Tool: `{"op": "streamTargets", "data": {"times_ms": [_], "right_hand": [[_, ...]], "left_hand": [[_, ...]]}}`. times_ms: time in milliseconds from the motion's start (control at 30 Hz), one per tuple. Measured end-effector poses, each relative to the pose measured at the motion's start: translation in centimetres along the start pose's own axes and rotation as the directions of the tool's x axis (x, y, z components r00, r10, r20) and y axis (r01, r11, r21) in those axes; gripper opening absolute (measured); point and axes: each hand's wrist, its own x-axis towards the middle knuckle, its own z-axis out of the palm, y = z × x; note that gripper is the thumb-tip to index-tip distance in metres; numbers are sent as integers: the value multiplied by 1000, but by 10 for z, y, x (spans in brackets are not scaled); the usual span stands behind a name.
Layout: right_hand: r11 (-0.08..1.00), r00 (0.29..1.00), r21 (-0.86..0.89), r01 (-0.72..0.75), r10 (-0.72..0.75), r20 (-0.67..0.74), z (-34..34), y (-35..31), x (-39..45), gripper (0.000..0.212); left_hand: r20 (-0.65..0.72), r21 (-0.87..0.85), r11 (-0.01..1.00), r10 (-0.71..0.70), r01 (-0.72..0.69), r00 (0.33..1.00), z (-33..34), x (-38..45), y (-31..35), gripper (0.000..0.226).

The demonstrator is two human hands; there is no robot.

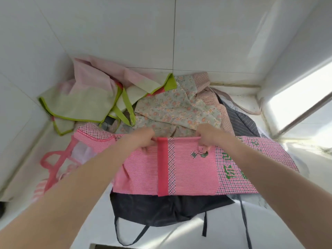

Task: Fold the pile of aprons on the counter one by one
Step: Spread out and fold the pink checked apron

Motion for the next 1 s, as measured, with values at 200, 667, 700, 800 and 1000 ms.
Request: {"op": "streamTargets", "data": {"times_ms": [200,667,700,800,1000], "right_hand": [[999,999,-14,-47,48,14,-4,-13,-4,14],[979,976,-22,200,-202,-87,22,-142,39,33],[983,979,-24,182,-184,-94,22,-143,42,38],[985,981,-67,158,-164,-101,24,-144,44,36],[992,992,-19,124,-124,-27,29,-131,50,28]], "left_hand": [[-64,11,983,-180,181,982,-6,-25,-82,18],[-116,183,978,-85,105,990,-7,-45,-118,20],[-100,182,971,-137,153,986,-9,-48,-125,19],[-140,155,917,-347,367,927,-16,-56,-149,12],[-165,55,851,-508,523,845,-21,-88,-217,14]]}}
